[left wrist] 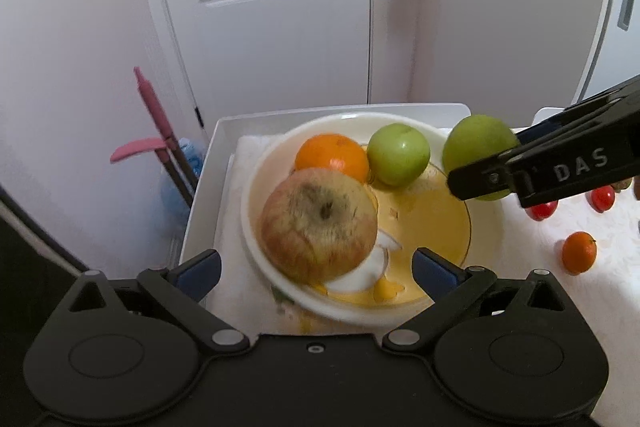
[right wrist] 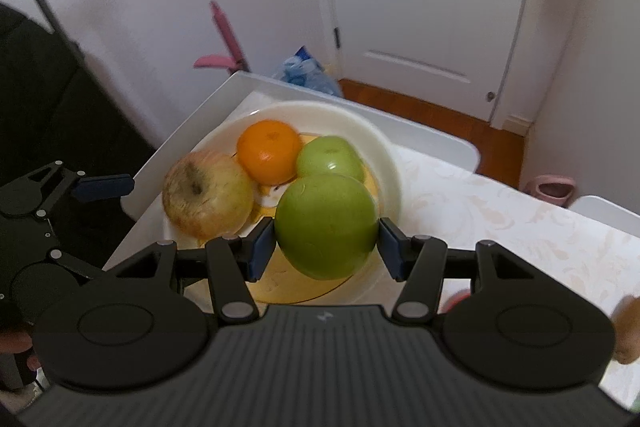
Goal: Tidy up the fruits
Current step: 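Lower both apples into the bowl and open both tools, then move both tools back over the table and grasp a mandarin with the left tool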
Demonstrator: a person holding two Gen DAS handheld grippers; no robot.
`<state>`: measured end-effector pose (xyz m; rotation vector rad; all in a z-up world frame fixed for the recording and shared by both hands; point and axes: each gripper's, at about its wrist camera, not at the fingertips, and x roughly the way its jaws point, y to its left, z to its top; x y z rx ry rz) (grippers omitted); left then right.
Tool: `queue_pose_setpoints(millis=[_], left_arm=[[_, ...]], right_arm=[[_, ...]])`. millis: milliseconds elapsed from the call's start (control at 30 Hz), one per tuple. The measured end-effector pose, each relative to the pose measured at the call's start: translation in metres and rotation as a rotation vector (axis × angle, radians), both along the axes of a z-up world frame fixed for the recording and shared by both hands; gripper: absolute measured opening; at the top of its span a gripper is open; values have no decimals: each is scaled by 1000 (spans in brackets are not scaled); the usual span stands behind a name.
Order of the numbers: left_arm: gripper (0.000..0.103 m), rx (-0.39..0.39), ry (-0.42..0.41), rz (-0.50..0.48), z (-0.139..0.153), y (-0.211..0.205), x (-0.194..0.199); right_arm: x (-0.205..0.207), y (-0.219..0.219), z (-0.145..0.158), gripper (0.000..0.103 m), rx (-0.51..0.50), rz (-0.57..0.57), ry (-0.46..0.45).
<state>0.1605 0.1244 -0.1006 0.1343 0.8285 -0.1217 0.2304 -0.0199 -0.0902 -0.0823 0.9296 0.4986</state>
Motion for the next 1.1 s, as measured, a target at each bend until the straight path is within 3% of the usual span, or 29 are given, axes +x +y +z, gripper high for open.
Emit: queue_pose_setpoints(millis=[467,500,567,600,1100], left_arm=[[103,12,12,42,-11,5,-17],[103,12,12,40,-11,4,-18],[103,14,14,36,-11,2,-20],[103,16,14,35,-10,1,-21],[103,-24,-15,45,15,-9,-29]], right_arm=[[-2,18,-30,71,8,78,48],[-4,17,-28,75,14,84,35],[-7,14,-22,99,18,67,-2],[-8,14,-19,103,14,49,-18],[-36,-14,12,103,35,-55,-56]])
